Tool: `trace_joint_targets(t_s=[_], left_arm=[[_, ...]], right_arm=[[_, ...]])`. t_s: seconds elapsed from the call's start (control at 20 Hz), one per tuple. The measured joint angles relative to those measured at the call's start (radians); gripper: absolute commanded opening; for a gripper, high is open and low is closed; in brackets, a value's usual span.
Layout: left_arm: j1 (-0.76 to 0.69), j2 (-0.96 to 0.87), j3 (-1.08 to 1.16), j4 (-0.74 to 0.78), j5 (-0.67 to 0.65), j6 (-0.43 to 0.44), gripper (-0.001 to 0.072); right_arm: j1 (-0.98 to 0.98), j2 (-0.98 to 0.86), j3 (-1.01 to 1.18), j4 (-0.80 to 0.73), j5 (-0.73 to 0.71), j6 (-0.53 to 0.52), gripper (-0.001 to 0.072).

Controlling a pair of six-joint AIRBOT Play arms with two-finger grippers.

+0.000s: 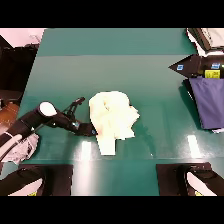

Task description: Fold the shirts.

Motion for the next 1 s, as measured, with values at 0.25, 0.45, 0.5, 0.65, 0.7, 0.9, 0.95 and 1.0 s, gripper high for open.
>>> trace_joint_targets(t_s=[0.25, 0.45, 0.5, 0.65, 0.7, 0.9, 0.95, 1.0], left_arm=[[-0.104, 0.007, -0.066, -0.055, 0.159, -0.001, 0.0547], [-0.128, 0.008, -0.078, -0.062, 0.207, -0.024, 0.0547], [-0.13, 0.008, -0.08, -0.06, 0.209, -0.03, 0.0547], [-0.134, 0.008, -0.079, -0.057, 0.18, -0.049, 0.0547], [-0.136, 0.008, -0.078, -0.055, 0.151, -0.051, 0.0547], [-0.136, 0.008, -0.08, -0.026, 0.114, -0.06, 0.0547], [-0.136, 0.008, -0.083, -0.021, 0.119, -0.061, 0.0547], [-0.136, 0.009, -0.085, -0.02, 0.133, -0.062, 0.0547]], right_arm=[[0.0, 0.0, 0.0, 0.001, 0.003, 0.0, 0.002], [0.0, 0.0, 0.0, 0.002, 0.009, 0.0, 0.002], [0.0, 0.0, 0.0, 0.002, 0.01, 0.0, 0.002], [0.0, 0.0, 0.0, 0.003, 0.011, 0.0, 0.002], [0.0, 0.0, 0.0, 0.003, 0.011, 0.0, 0.002], [0.0, 0.0, 0.0, 0.003, 0.012, 0.0, 0.002], [0.0, 0.0, 0.0, 0.002, 0.012, 0.0, 0.002], [0.0, 0.0, 0.0, 0.002, 0.012, 0.0, 0.002]])
